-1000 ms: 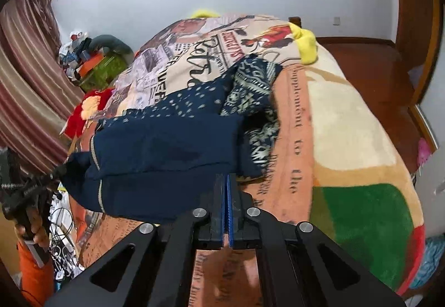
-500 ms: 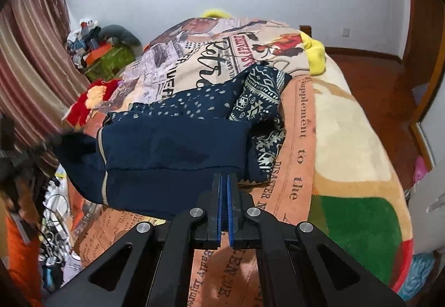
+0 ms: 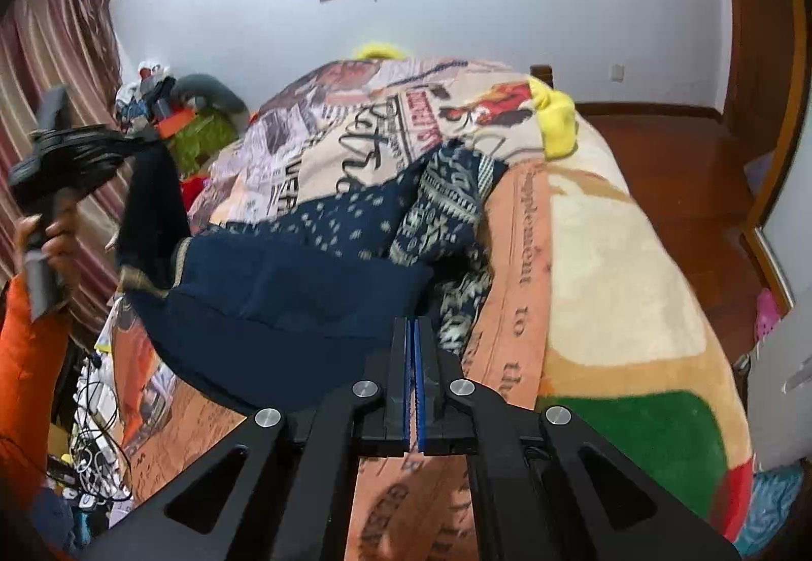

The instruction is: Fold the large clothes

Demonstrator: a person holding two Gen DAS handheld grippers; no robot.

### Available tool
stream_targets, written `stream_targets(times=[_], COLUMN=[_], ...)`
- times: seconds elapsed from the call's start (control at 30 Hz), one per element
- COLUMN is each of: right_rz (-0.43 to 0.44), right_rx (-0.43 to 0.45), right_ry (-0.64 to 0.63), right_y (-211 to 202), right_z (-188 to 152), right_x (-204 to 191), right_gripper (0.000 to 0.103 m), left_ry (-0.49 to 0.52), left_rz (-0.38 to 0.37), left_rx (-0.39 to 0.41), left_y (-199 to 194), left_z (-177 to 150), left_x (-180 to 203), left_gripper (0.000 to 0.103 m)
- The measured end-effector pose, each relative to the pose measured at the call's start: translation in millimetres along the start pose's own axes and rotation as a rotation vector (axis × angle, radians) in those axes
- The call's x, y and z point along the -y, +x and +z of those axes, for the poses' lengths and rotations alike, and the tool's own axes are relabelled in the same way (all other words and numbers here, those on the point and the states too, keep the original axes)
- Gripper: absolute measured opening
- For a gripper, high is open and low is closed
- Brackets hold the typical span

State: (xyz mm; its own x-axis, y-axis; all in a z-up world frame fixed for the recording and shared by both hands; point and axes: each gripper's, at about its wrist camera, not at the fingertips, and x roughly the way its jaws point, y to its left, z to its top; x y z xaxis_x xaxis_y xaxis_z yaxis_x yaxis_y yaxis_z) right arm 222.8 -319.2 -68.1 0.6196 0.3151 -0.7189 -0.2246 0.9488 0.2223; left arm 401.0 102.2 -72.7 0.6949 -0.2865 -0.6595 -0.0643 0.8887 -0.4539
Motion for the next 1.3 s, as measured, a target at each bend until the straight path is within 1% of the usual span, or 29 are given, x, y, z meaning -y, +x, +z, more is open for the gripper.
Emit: stream_targets(times=[0.07, 0.13, 0.2, 0.27, 0.3, 0.37, 0.4, 0.47, 0.5, 0.53, 0.57, 0.6, 0.63, 0.67, 0.7, 0.73, 0.77, 0.83, 0.93, 0.97, 1.03, 1.07, 1.17, 1.23, 1.3], right_rz=[-0.003, 0.001, -0.001, 0.002, 0.011, 0.022, 0.03, 0.038, 0.039, 0.041, 0.04, 0.036, 0.035, 0.042, 0.052, 0.061, 0.065, 0.062, 0.063, 0.05, 0.04, 0.041, 0.017, 0.028, 0.031], right_rx=[0.009, 0.012, 0.014, 0.023, 0.042, 0.066, 0.065, 0.046, 0.037, 0.031, 0.035, 0.042, 0.053, 0.066, 0.072, 0.074, 0.073, 0.07, 0.086, 0.08, 0.08, 0.087, 0.104, 0.12, 0.142], right_ry=[-0.018, -0.033, -0.039, -0.037, -0.032, -0.031, -0.038, -0.059, -0.072, -0.089, -0.097, -0.101, -0.104, -0.103, -0.102, -0.102, -0.105, -0.111, -0.105, -0.105, -0.094, -0.089, -0.107, -0.11, -0.106], right_y=[1, 4, 9, 15, 16, 17, 18, 21, 22, 23, 22, 21, 19, 16, 14, 12, 10, 7, 2, 2, -1, -4, -11, -18, -24], right_z=[4, 8, 12, 17, 19, 23, 26, 29, 31, 34, 34, 35, 35, 36, 36, 36, 35, 32, 24, 23, 20, 17, 12, 9, 7], right_x=[-1, -3, -3, -4, -4, -4, -6, -10, -12, -16, -18, -20, -21, -23, -24, -26, -27, -29, -26, -25, -22, -21, -24, -24, -24], right_gripper=[0.0, 0.0, 0.0, 0.0, 0.0, 0.0, 0.0, 0.0, 0.0, 0.0, 0.0, 0.0, 0.0, 0.0, 0.0, 0.0, 0.0, 0.0, 0.0, 0.0, 0.0, 0.0, 0.0, 0.0, 0.0], left_ry=[-0.024, -0.037, -0.045, -0.024, -0.001, 0.064, 0.093, 0.153, 0.17, 0.182, 0.193, 0.199, 0.208, 0.227, 0.24, 0.266, 0.289, 0.331, 0.415, 0.453, 0.495, 0.52, 0.547, 0.556, 0.551], left_rz=[0.1, 0.169, 0.231, 0.274, 0.286, 0.301, 0.304, 0.29, 0.274, 0.257, 0.235, 0.225, 0.216, 0.208, 0.207, 0.206, 0.205, 0.197, 0.193, 0.199, 0.195, 0.176, 0.112, 0.072, 0.049], left_rx=[-0.025, -0.049, -0.095, -0.161, -0.188, -0.214, -0.209, -0.192, -0.185, -0.174, -0.153, -0.137, -0.11, -0.065, -0.042, -0.008, -0.002, -0.023, -0.073, -0.092, -0.125, -0.157, -0.232, -0.273, -0.307], left_y=[31, 51, 77, 101, 108, 111, 107, 91, 81, 69, 51, 41, 27, 6, -3, -21, -31, -41, -50, -49, -46, -42, -32, -23, -11], left_z=[3, -1, -6, -15, -20, -27, -29, -30, -28, -26, -24, -21, -20, -20, -20, -25, -31, -43, -78, -95, -119, -137, -171, -189, -201], left_x=[-19, -35, -50, -61, -63, -58, -55, -45, -41, -36, -30, -25, -19, -13, -8, -1, 5, 14, 31, 38, 46, 53, 71, 84, 98], left_gripper=[0.003, 0.003, 0.003, 0.003, 0.003, 0.003, 0.003, 0.004, 0.006, 0.012, 0.021, 0.028, 0.044, 0.059, 0.062, 0.066, 0.068, 0.07, 0.07, 0.07, 0.07, 0.07, 0.07, 0.07, 0.07])
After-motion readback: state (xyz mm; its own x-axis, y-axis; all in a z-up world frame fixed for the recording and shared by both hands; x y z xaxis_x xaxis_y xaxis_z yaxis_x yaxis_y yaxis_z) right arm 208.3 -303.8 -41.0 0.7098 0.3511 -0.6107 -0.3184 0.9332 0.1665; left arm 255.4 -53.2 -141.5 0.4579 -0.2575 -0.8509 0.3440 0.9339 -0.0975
